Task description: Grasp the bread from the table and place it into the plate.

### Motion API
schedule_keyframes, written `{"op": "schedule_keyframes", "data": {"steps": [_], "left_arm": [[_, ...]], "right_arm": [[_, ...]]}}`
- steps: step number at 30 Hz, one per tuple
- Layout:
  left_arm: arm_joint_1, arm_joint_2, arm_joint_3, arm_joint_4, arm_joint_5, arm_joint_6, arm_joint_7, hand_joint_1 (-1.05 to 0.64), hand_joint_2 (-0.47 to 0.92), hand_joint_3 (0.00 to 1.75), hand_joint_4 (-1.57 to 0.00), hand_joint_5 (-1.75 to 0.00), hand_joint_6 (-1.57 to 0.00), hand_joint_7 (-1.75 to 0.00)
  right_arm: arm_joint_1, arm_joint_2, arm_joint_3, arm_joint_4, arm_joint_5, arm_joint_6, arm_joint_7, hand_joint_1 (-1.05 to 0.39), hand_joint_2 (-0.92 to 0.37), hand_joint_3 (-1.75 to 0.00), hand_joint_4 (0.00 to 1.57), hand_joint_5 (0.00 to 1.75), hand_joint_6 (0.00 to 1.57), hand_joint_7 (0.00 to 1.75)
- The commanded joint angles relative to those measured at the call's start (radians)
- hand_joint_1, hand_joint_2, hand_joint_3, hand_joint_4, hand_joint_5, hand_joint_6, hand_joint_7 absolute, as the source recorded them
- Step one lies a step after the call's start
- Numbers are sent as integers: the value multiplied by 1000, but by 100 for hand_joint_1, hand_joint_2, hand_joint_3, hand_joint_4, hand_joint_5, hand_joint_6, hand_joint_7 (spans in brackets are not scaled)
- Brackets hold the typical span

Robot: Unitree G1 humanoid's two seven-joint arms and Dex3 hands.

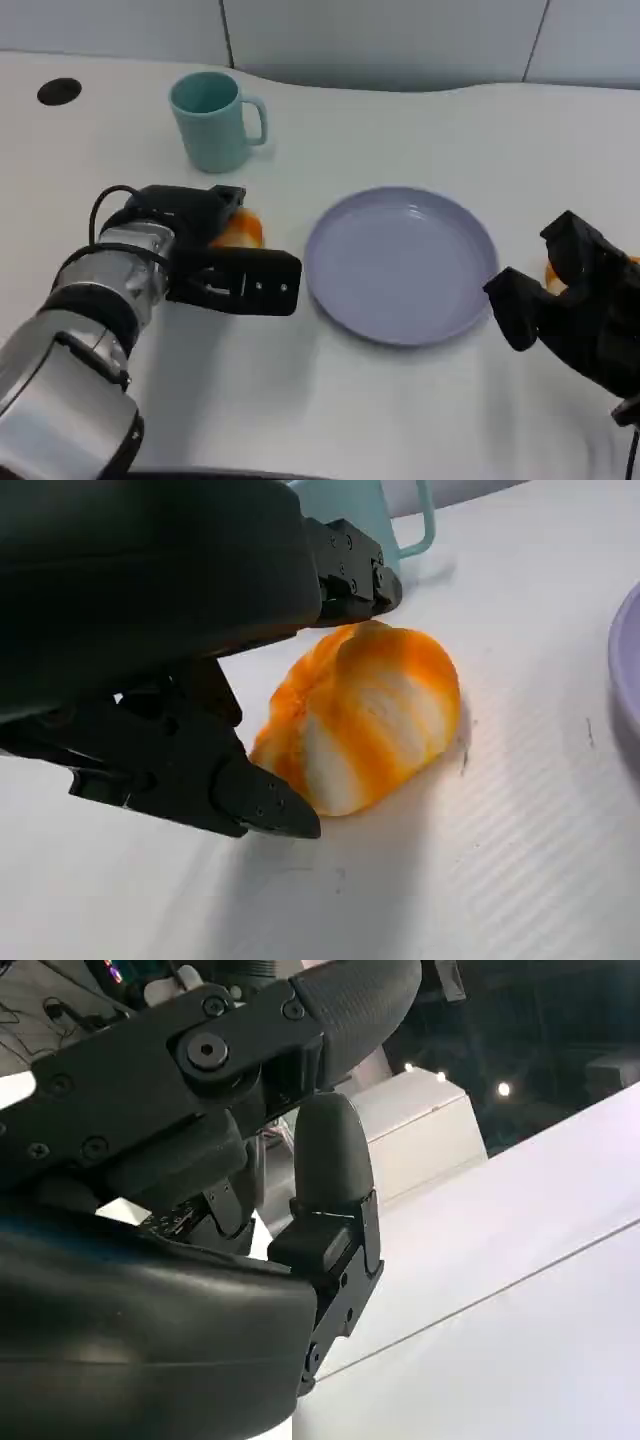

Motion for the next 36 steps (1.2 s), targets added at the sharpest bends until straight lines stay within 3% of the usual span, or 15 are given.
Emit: {"op": "schedule_keyframes", "data": {"steps": [1, 3, 4, 6, 11, 15, 26, 27, 28, 29, 30, 31, 33, 36], "left_arm": [[-6, 8, 14, 6, -18, -8, -18, -9, 89, 0, -102, -75, -127, -1], [-5, 7, 22, 6, -28, -11, -29, -7, 89, 0, -98, -86, -129, -2], [-4, 7, 28, 6, -35, -14, -37, -5, 89, 0, -91, -104, -132, -5], [-4, 6, 35, 6, -42, -16, -46, -3, 89, 0, -84, -121, -134, -8], [-4, 4, 52, 6, -50, -10, -65, 2, 87, 0, -77, -140, -131, -13], [-4, 5, 51, 5, -51, -14, -68, 1, 86, 0, -77, -127, -124, -12], [-3, 6, 50, 5, -54, -18, -65, 0, 87, 0, -80, -126, -126, -18], [-3, 7, 49, 5, -53, -19, -63, 1, 88, 0, -87, -100, -121, -12], [-3, 8, 48, 4, -52, -23, -59, 1, 88, 0, -91, -88, -120, -10], [-2, 8, 47, 4, -51, -25, -56, 2, 87, 0, -89, -101, -124, -14], [-2, 8, 47, 4, -51, -27, -55, 2, 87, 0, -84, -120, -117, -36], [-2, 9, 47, 4, -50, -27, -54, 3, 87, 0, -82, -127, -104, -64], [-2, 9, 47, 4, -50, -28, -54, 3, 87, 0, -81, -132, -89, -95], [-2, 9, 47, 4, -50, -28, -54, 3, 87, 0, -80, -133, -85, -104]], "right_arm": [[-7, -10, -15, 13, 8, -18, 17, -42, -86, -1, 88, 175, 66, 175], [-7, -12, -16, 16, 6, -21, 20, -42, -86, -1, 88, 175, 66, 175], [-8, -13, -16, 18, 5, -22, 21, -42, -86, -1, 88, 175, 66, 174], [-9, -15, -16, 20, 4, -23, 23, -43, -86, -1, 87, 175, 66, 174], [-10, -14, -18, 21, 6, -16, 18, -42, -85, 0, 88, 175, 69, 171], [-7, -14, -18, 17, 2, -18, 13, -42, -85, 0, 88, 175, 68, 174], [-4, -15, -17, 9, 0, -17, 9, -42, -85, 0, 88, 175, 67, 175], [-3, -15, -16, 6, -2, -16, 6, -42, -85, 0, 88, 175, 67, 175], [-2, -15, -16, 5, -3, -16, 4, -42, -85, 0, 88, 175, 67, 175], [-2, -14, -16, 4, -3, -16, 3, -42, -85, 0, 88, 175, 67, 175], [-1, -14, -16, 4, -3, -16, 2, -42, -86, 0, 89, 175, 67, 175], [-1, -14, -16, 4, -3, -17, 2, -42, -86, 0, 89, 175, 67, 175], [-1, -14, -16, 3, -3, -17, 2, -42, -86, 0, 89, 175, 67, 175], [-1, -14, -16, 3, -3, -17, 1, -42, -86, 0, 89, 175, 67, 175]]}}
